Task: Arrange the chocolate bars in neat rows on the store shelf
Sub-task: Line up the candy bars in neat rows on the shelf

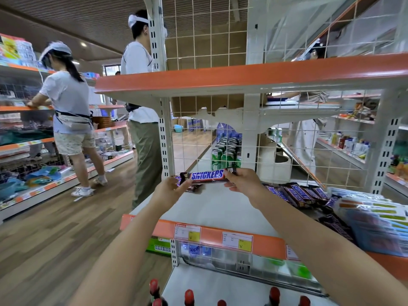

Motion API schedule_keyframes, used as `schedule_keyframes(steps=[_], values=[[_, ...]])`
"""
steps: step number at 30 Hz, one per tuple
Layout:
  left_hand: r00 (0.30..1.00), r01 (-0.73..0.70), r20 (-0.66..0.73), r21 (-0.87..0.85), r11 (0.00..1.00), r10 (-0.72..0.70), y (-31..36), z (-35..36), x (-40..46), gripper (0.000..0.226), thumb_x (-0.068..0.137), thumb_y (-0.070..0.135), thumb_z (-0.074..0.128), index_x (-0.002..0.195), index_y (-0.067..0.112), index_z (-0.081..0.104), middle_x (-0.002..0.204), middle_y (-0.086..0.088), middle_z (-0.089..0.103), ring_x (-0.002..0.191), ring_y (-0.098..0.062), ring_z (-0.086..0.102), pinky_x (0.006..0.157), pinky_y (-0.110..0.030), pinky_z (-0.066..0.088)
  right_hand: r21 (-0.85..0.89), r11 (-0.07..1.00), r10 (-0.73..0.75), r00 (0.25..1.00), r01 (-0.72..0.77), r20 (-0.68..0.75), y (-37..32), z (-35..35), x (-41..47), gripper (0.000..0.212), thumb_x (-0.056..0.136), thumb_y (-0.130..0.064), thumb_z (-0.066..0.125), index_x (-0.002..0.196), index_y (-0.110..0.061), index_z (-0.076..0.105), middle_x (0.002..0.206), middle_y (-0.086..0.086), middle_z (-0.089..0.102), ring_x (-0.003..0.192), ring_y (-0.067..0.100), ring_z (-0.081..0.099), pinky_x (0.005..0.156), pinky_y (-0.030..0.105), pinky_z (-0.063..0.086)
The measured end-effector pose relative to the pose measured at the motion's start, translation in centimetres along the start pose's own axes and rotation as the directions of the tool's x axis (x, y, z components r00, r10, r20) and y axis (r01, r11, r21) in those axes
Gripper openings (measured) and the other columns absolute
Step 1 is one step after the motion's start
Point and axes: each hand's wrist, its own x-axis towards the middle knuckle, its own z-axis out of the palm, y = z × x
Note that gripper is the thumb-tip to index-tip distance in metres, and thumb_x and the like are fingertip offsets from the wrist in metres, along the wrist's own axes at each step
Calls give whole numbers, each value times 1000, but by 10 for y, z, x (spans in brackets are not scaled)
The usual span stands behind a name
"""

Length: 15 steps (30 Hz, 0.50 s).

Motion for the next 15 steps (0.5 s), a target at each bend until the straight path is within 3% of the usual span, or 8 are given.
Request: schedule_keyframes(steps=[2, 4, 8, 15], values=[[993, 106, 75, -198, 974, -93, -2, 2, 0, 47, 86, 54, 53, 95, 8, 60, 91, -7, 63, 80, -20, 59, 74, -30, 45, 5, 1000, 5, 1000, -5, -19, 1, -4, 1, 13, 93, -21, 57, 95, -9, 61, 78, -1, 63, 65, 7, 61, 61, 15, 50], [982, 164, 136, -291, 943, -129, 1, 2, -3, 45, 87, 53, 51, 97, 11, 62, 93, -3, 66, 84, -19, 64, 81, -32, 48, 4, 1000, 9, 1000, -9, -19, 2, -7, 1, 13, 93, -21, 57, 96, -9, 62, 81, 0, 64, 66, 7, 61, 63, 17, 49], [973, 190, 194, -395, 899, -121, 7, 11, -3, 33, 88, 46, 56, 98, 15, 63, 93, 2, 68, 81, -13, 65, 78, -28, 50, -1, 1000, 25, 1000, -25, 3, 6, -7, 1, 12, 94, -22, 57, 95, -11, 62, 78, -4, 63, 67, 7, 61, 64, 18, 49], [979, 196, 139, -476, 858, -146, 8, 21, 0, 19, 85, 28, 67, 80, 10, 65, 72, -1, 68, 68, -14, 62, 78, -27, 51, -27, 997, 68, 998, -68, -13, 10, -8, 2, 11, 93, -24, 57, 88, -15, 61, 77, -4, 62, 67, 8, 59, 64, 18, 48]])
